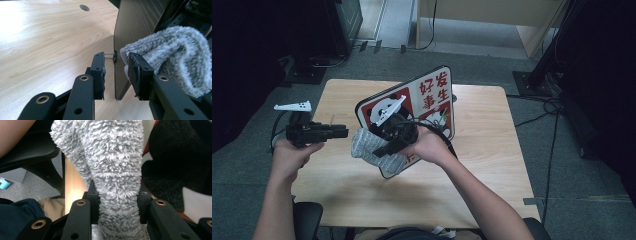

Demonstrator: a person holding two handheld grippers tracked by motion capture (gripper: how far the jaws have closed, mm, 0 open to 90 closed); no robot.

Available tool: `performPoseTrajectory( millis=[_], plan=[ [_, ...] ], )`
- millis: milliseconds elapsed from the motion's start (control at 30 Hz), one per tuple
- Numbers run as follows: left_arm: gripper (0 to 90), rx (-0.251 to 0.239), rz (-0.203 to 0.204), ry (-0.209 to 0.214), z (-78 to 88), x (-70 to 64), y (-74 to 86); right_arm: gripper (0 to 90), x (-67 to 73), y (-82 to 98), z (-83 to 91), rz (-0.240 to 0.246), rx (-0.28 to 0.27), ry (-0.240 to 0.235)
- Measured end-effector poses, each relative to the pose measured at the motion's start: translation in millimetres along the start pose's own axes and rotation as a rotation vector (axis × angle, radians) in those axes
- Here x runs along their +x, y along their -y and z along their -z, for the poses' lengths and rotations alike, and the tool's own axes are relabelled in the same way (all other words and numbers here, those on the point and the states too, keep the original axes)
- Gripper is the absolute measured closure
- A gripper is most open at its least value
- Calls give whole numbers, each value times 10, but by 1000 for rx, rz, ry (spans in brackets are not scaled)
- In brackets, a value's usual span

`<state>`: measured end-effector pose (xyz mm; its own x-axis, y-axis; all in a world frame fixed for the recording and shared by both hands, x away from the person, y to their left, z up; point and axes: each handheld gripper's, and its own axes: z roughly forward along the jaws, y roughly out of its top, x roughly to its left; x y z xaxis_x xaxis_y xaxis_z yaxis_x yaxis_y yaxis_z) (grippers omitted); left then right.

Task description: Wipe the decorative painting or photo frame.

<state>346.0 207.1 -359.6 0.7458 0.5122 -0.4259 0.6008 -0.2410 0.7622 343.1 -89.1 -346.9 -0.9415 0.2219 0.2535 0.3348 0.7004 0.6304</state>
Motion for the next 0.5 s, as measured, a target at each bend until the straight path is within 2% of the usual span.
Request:
performPoseTrajectory(
  millis=[500],
  plan=[
    [647,8,-21,12,-51,-63,-33,665,-42,196,-179,-28,17,-14]
  ],
)
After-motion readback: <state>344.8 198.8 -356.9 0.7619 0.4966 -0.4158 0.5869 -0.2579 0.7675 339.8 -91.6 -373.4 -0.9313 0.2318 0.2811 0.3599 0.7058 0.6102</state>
